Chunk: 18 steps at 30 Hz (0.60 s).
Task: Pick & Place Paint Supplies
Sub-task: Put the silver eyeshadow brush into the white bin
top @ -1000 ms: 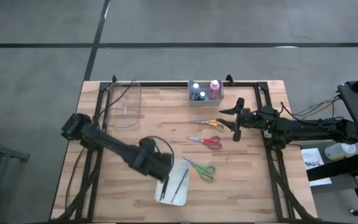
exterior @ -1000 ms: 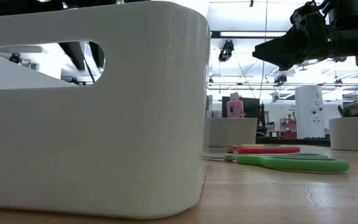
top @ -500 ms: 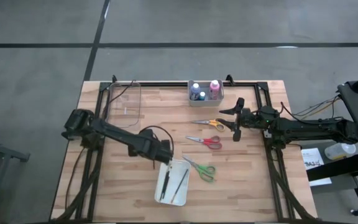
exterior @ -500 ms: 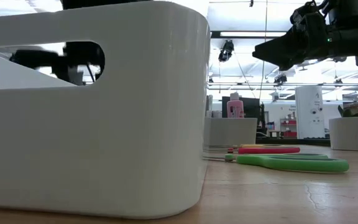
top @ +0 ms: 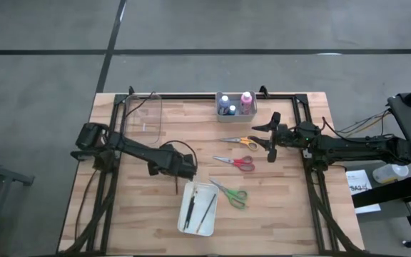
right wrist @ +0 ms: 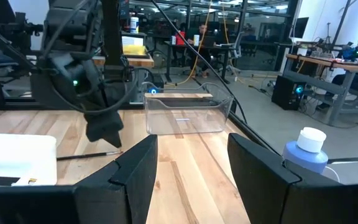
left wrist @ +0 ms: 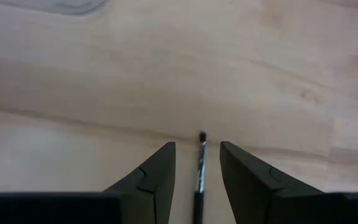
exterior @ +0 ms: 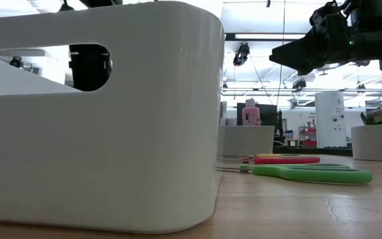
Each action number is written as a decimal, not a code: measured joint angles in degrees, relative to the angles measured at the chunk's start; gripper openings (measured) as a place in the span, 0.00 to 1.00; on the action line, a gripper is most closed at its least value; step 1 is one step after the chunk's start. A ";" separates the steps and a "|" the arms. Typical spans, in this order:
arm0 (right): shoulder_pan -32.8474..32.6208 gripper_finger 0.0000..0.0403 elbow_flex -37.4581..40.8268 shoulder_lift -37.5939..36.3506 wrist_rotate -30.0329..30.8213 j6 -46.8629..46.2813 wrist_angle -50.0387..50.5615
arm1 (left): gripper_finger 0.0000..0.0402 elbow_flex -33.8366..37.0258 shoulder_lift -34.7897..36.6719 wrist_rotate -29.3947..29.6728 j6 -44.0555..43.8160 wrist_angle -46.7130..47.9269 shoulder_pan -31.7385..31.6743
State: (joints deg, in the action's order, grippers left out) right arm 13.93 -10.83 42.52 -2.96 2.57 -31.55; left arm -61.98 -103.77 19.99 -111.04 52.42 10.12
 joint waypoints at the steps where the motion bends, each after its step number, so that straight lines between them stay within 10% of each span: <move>1: 0.00 0.48 0.00 0.00 0.00 0.00 0.00 | 0.34 0.27 0.00 -0.05 0.64 -0.69 -0.38; 18: -0.04 0.48 0.00 0.00 0.00 0.00 0.00 | 0.34 0.55 -2.53 -2.04 4.22 -2.89 -0.89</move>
State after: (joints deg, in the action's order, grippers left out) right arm 13.89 -10.83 42.52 -2.96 2.57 -31.55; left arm -61.43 -106.30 17.96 -106.82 49.53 9.23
